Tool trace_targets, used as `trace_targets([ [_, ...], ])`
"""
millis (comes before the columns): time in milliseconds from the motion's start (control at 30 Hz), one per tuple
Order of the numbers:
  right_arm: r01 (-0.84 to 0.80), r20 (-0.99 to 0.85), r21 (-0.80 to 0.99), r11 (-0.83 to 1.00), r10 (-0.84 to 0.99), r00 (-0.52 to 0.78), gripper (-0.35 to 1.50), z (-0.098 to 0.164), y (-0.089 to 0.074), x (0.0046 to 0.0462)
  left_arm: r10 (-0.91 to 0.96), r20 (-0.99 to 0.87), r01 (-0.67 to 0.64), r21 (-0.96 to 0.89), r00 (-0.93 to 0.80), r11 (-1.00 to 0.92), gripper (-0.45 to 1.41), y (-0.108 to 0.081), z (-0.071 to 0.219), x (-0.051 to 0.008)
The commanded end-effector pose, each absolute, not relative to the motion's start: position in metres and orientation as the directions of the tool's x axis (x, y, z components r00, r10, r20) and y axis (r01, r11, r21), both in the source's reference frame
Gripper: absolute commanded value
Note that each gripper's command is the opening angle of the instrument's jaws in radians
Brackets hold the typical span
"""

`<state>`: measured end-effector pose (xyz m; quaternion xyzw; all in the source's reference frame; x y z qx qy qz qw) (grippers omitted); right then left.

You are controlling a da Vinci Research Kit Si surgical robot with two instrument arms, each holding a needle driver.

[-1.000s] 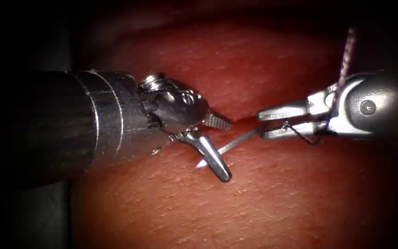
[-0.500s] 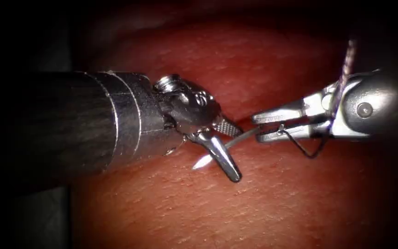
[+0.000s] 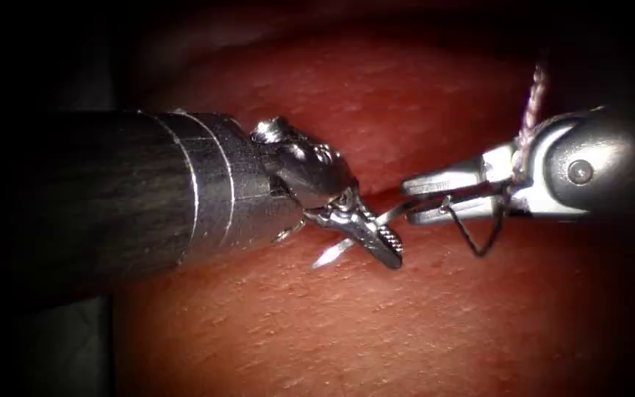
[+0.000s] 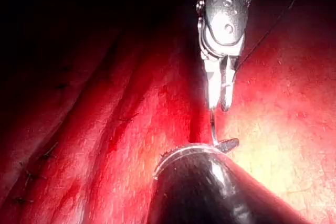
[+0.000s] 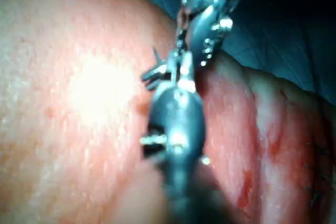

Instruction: Wound Closure

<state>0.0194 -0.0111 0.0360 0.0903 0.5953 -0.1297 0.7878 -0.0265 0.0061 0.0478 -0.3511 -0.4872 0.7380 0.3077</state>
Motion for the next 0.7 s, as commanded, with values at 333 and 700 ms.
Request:
trace_targets([
  [333,0.198,-0.941,0.122,0.973,0.05,0.334,1.31,0.0366,-0.0114,0.0204,0.85,-0.261,-0.117,-0.93,-0.457,-0.348,-0.45,0.0061,0.0483,-0.027],
  [700,-0.085,-0.912,0.208,0.975,0.224,0.342,1.31,0.0362,-0.0094,0.0198,0.932,-0.302,-0.171,-0.926,-0.2,-0.337,-0.45,0.0057,0.048,-0.0269],
])
